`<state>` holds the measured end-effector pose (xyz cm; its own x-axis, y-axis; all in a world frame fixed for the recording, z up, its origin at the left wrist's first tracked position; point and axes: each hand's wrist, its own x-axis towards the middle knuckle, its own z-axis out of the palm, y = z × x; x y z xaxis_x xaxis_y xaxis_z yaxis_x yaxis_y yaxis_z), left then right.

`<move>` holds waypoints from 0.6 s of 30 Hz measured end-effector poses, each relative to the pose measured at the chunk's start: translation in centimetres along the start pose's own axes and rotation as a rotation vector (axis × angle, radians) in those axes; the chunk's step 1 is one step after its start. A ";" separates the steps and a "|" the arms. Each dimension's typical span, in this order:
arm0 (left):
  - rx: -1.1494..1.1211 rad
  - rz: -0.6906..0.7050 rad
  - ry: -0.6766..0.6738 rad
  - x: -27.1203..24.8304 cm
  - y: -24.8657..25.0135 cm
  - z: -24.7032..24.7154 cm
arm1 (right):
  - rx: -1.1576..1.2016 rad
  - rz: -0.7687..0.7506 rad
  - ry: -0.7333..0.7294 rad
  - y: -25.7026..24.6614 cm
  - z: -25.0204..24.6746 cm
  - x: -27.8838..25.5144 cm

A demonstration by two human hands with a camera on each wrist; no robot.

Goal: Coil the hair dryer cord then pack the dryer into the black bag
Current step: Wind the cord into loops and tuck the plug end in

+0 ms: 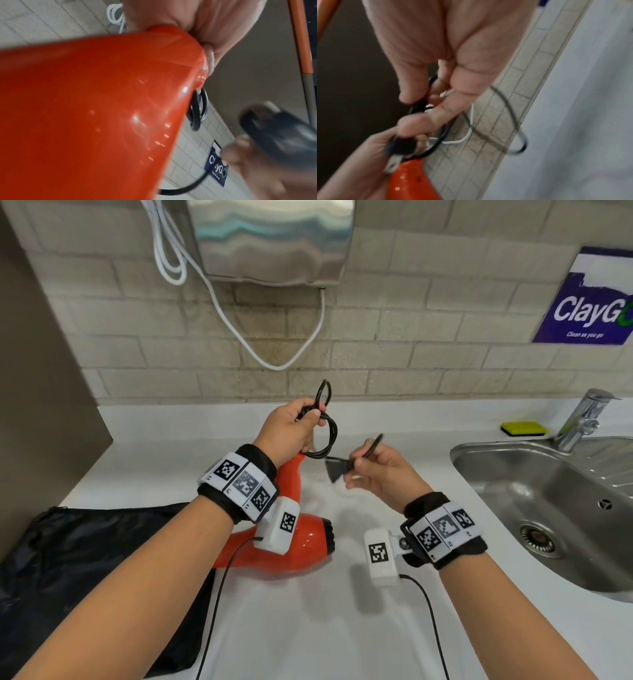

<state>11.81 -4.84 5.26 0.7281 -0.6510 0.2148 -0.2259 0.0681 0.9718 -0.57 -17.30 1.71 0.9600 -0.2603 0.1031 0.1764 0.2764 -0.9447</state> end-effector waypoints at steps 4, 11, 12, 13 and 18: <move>0.021 0.024 -0.021 -0.2 0.1 0.3 | 0.043 -0.279 0.113 -0.2 1.3 0.9; 0.070 0.050 0.002 -0.2 -0.3 0.2 | -0.654 -0.457 0.246 0.4 2.4 1.5; 0.063 0.052 -0.005 -0.3 -0.3 0.1 | -0.752 -0.479 0.258 0.6 2.4 1.7; 0.059 0.054 -0.023 -0.4 -0.3 0.2 | -0.820 -0.508 0.286 0.9 2.5 1.8; 0.015 0.056 -0.152 -1.0 0.3 0.3 | -0.798 -0.556 0.430 1.6 3.6 2.9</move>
<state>10.81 -4.44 5.30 0.6077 -0.7536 0.2505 -0.2741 0.0970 0.9568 3.26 -14.29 1.57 0.6030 -0.5116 0.6120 0.2234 -0.6282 -0.7453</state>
